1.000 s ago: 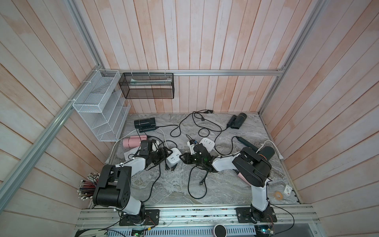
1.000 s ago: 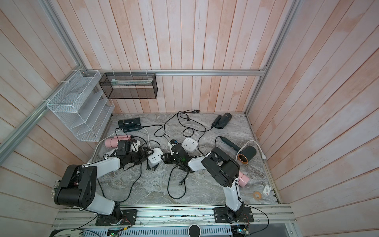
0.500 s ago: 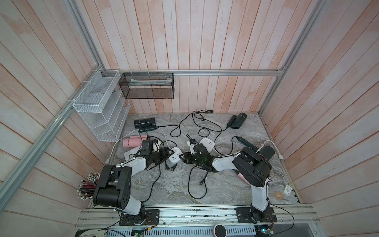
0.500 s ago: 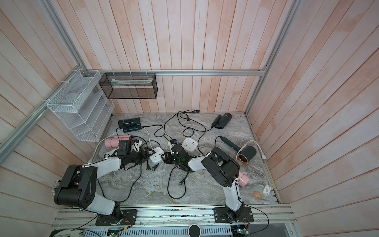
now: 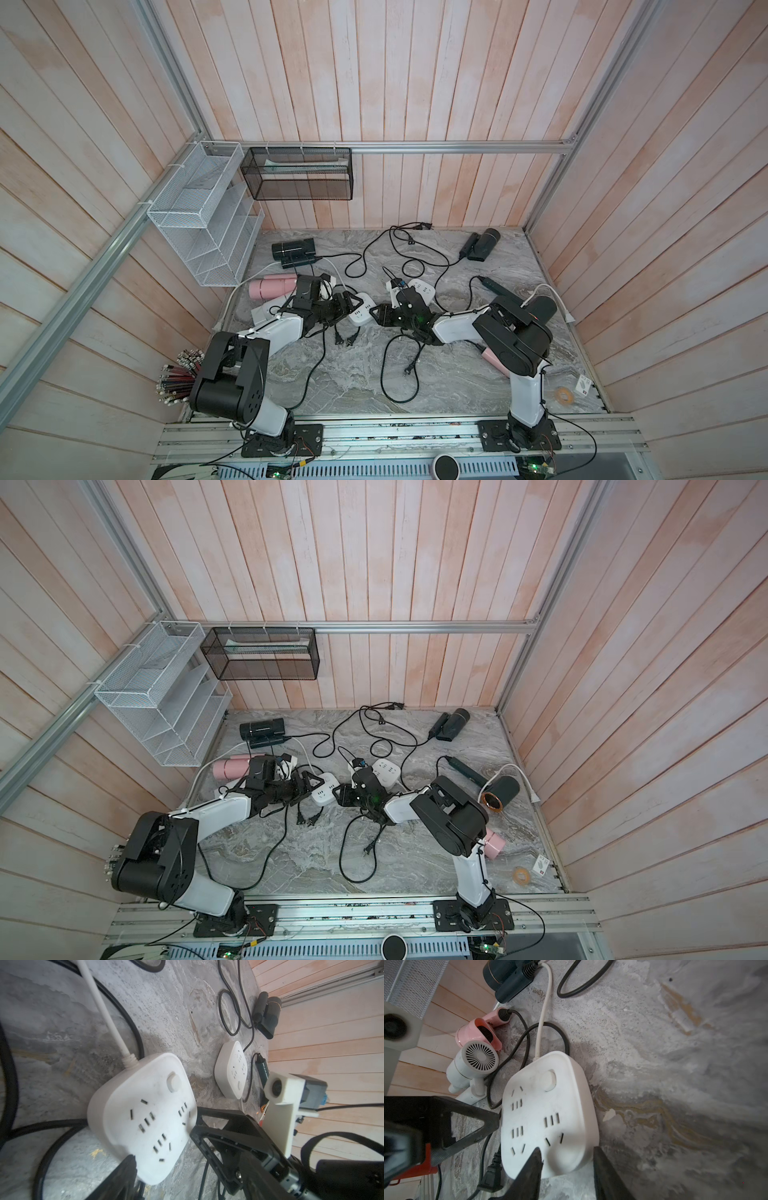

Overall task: Charge the blow dryers
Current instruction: Move the socket to the center of the board.

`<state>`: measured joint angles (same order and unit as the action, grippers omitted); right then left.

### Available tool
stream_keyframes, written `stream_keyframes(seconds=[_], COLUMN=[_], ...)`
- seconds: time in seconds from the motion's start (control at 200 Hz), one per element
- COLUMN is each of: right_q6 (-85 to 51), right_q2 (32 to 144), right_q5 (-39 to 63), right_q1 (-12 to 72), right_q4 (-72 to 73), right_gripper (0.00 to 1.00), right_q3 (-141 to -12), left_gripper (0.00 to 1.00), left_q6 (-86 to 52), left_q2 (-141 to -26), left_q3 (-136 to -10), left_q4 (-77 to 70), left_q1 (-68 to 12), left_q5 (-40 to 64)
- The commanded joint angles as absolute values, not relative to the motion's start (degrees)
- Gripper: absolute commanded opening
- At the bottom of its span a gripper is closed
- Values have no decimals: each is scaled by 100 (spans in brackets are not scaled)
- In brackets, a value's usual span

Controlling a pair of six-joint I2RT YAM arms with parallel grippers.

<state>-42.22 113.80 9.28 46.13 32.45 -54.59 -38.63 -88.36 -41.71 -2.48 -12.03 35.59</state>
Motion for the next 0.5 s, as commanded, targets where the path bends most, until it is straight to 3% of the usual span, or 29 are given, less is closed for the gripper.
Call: stream_keyframes(seconds=[0.0,0.495], right_q6=[-4127,-4081], right_q2=[11242,11140], right_q5=[853,1316], right_q1=[4510,4445], right_q4=[3089,3556], right_gripper=[43,47], right_q3=[-5410,-5168], left_gripper=[81,81], left_q6=[-3886,-3401], left_q2=[-9030,-8668], left_q3=[-4322,-4730], left_q4=[-343,951], left_q1=[-1299,-1256], left_q5=[3525,2004])
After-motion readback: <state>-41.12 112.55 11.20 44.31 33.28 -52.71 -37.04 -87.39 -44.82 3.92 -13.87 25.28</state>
